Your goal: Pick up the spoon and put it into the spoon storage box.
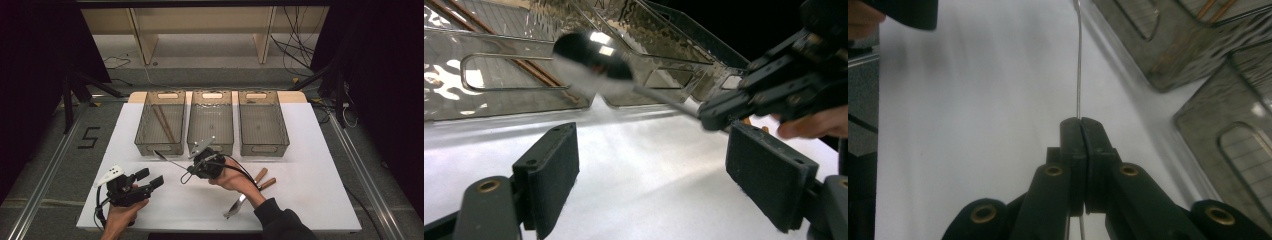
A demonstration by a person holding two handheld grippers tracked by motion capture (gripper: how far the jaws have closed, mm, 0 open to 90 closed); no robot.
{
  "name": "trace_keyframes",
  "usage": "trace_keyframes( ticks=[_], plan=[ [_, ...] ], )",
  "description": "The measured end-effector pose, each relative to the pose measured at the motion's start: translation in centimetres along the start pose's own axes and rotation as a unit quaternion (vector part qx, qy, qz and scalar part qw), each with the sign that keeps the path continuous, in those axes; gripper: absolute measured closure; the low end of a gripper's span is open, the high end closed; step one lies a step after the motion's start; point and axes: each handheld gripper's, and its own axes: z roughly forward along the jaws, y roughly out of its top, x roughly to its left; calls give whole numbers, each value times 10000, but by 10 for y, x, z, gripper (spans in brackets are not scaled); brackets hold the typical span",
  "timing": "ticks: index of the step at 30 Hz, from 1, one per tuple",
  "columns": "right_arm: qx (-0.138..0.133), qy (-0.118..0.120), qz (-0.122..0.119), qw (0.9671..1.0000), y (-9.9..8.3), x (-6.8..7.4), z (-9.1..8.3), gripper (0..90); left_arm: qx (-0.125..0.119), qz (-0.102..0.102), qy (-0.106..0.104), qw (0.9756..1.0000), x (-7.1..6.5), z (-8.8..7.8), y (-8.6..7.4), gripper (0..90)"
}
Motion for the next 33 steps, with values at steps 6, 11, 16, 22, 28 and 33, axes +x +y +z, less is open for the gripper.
trace_keyframes(
  ticks=[6, 11, 16, 22, 28, 33],
  plan=[
    [-140, -136, 89, 9998, 6, -8, -16, 900, 14, 55, 68, 10000, 1, 1, -1, 210],
    [-246, -239, 192, 9992, 10, -16, -27, 899, 10, 65, 83, 9999, 2, 0, -1, 211],
    [-360, -345, 314, 9983, 14, -24, -38, 899, 18, 96, 98, 9999, 1, 1, -2, 211],
    [-458, -503, 643, 9956, 18, -36, -47, 899, 30, 131, 109, 9999, 2, 1, -2, 210],
    [-503, -714, 878, 9923, 20, -50, -51, 899, 30, 139, 105, 9998, 1, 1, -2, 211],
    [-496, -933, 1141, 9878, 23, -65, -54, 899, 33, 143, 107, 9998, 1, 1, -2, 210]
  ],
)
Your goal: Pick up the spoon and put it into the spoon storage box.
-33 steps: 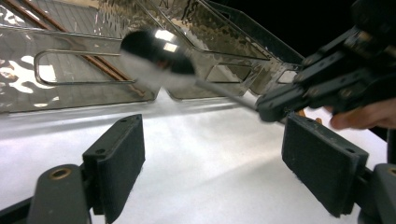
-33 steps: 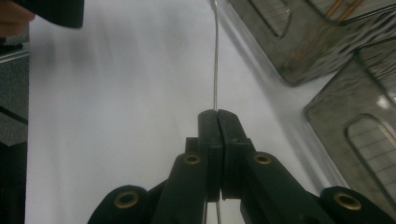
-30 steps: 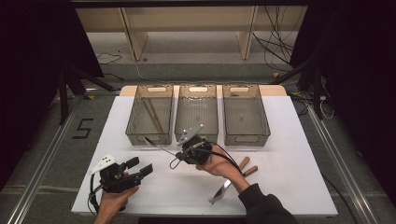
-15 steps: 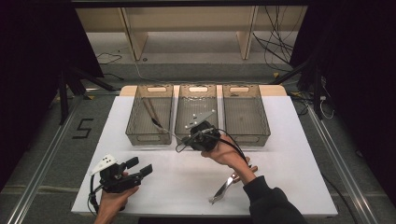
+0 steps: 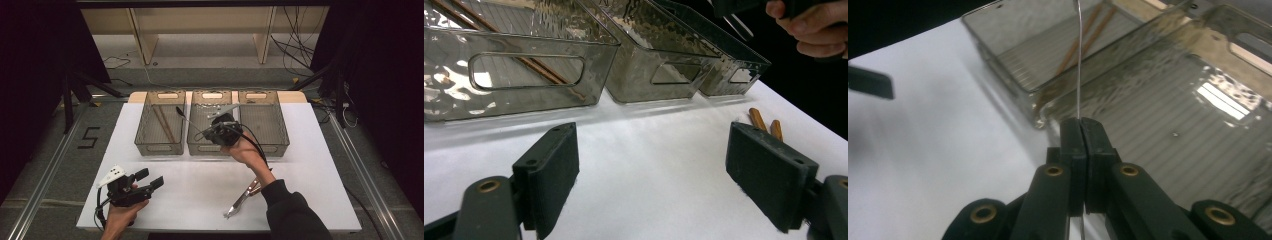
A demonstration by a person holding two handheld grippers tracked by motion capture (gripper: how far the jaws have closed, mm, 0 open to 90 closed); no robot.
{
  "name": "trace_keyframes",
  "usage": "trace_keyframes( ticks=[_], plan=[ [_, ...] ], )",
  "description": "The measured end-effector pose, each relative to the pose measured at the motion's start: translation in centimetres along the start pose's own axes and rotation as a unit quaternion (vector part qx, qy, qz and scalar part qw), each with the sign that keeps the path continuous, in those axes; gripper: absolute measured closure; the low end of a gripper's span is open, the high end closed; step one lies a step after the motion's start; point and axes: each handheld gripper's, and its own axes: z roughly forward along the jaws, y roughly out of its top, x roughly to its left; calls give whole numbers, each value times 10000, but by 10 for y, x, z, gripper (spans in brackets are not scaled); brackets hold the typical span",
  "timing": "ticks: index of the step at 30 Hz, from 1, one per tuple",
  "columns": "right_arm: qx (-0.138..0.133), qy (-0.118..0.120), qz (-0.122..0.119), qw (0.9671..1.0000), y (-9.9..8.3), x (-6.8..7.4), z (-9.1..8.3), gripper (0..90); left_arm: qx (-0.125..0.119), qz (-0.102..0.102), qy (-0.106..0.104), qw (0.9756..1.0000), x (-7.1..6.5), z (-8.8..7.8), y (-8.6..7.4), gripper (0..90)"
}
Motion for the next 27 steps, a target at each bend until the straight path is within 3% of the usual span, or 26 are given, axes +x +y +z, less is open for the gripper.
trace_keyframes(
  ticks=[12, 27],
  plan=[
    [4, -457, 570, 9973, 12, -32, 8, 899, 20, 42, -9, 10000, 0, 0, 0, 210],
    [299, -781, 1012, 9913, 9, -53, 28, 899, -5, 59, -17, 10000, -1, 0, 0, 210]
  ],
)
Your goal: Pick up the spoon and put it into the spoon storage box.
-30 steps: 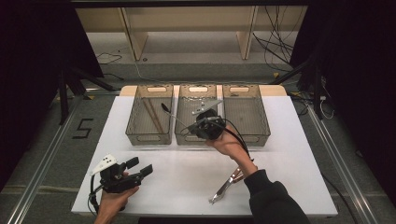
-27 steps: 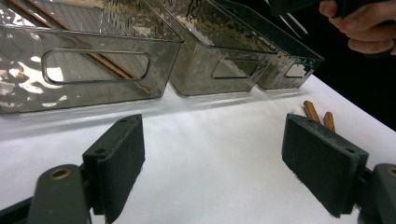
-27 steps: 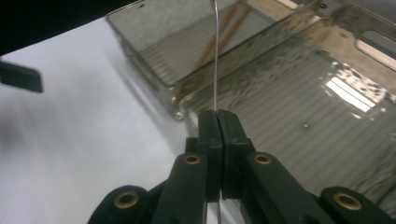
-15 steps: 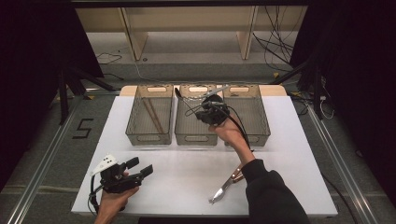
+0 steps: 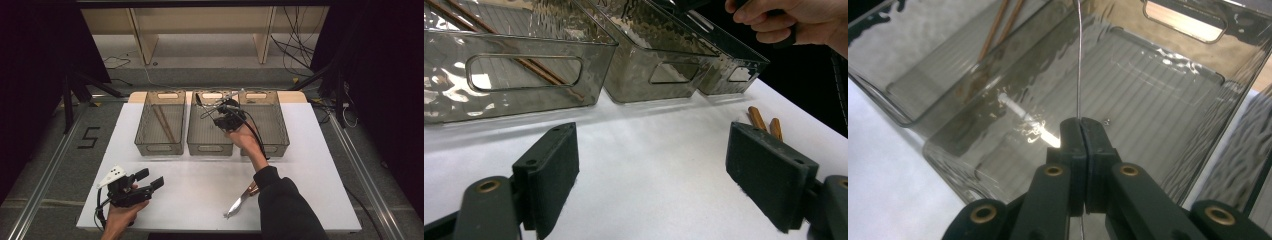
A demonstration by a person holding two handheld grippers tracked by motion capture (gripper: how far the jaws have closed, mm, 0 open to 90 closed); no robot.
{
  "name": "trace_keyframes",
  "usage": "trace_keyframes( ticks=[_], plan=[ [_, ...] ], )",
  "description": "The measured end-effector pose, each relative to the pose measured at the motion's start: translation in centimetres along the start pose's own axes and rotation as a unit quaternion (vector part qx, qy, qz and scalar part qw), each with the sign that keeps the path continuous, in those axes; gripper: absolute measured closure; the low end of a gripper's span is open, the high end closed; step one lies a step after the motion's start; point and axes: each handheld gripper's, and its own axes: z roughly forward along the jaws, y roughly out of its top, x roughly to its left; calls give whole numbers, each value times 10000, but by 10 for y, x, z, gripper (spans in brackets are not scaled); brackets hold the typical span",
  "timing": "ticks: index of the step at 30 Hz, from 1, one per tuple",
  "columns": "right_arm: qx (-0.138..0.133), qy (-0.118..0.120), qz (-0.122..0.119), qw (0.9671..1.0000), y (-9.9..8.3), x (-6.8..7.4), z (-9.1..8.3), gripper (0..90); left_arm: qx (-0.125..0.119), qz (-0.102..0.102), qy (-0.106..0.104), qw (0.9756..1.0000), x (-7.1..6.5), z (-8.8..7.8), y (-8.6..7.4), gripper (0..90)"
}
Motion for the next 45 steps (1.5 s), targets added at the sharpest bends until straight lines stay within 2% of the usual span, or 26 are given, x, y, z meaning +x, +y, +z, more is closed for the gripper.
trace_keyframes(
  ticks=[13, 21, 34, 35, 37, 45],
  plan=[
    [221, -148, 160, 9995, -2, -1, 17, 899, 13, -2, -17, 10000, 0, 0, 0, 210],
    [404, -235, 164, 9988, -4, 2, 27, 898, 25, 8, -25, 10000, -1, 0, 0, 210],
    [642, -208, 276, 9973, -8, 6, 43, 885, 14, 7, -22, 10000, -1, 1, 0, 210],
    [645, -187, 243, 9974, -8, 7, 44, 860, 14, 6, -22, 10000, -1, 1, 0, 210],
    [690, -93, 159, 9974, -8, 8, 45, 715, 21, 15, -27, 10000, -1, 1, 0, 210],
    [507, 227, 5, 9985, -5, 10, 31, 578, 31, 18, -25, 10000, -1, 1, 0, 210]
  ],
)
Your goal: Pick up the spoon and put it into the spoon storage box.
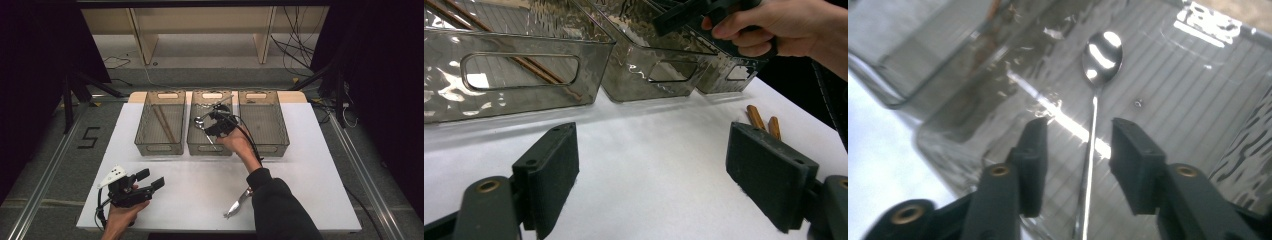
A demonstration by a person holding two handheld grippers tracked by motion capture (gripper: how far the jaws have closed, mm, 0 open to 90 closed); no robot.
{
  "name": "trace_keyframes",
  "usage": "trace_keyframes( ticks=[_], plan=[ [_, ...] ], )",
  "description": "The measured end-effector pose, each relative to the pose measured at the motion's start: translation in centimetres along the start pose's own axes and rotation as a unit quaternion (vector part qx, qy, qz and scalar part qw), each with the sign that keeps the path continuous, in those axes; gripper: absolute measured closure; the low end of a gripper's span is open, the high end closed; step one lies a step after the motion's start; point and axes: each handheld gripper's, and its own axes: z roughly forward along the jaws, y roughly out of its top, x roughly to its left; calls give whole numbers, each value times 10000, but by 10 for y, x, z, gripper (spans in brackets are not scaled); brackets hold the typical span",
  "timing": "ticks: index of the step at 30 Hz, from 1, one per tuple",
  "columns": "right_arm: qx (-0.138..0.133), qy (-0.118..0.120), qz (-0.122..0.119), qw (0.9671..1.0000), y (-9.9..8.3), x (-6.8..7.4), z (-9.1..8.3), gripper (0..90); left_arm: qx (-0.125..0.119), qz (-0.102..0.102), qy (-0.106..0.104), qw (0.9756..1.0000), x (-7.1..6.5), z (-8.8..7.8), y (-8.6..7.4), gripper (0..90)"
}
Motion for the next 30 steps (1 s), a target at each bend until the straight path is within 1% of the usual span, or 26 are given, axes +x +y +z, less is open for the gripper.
trace_keyframes(
  ticks=[3, 6, 8, 12, 16, 22, 23, 28, 30],
  plan=[
    [-152, 170, -108, 9997, -1, -2, -12, 536, 0, -2, -1, 10000, 0, 0, 0, 210],
    [-271, 295, -159, 9991, -2, -1, -26, 495, 3, 2, 0, 10000, 0, 0, 0, 210],
    [-387, 401, -275, 9981, -5, -1, -38, 469, 6, -5, -1, 10000, 0, 0, 0, 210],
    [-486, 525, -433, 9965, -13, -2, -56, 439, 13, -3, 3, 10000, 0, 1, 0, 209],
    [-566, 634, -551, 9949, -26, -5, -74, 417, 16, -6, 5, 10000, 0, 1, 0, 209],
    [-638, 721, -762, 9924, -46, -7, -95, 376, 26, -7, 7, 10000, 0, 1, 0, 208],
    [-658, 763, -833, 9914, -51, -6, -100, 373, 35, 2, 7, 10000, 0, 1, 0, 208],
    [-723, 923, -1032, 9877, -66, -3, -120, 345, 26, 7, 9, 10000, 0, 1, 0, 208],
    [-732, 947, -1094, 9868, -73, -1, -127, 336, 30, 3, 9, 10000, 0, 1, 0, 208]
  ],
)
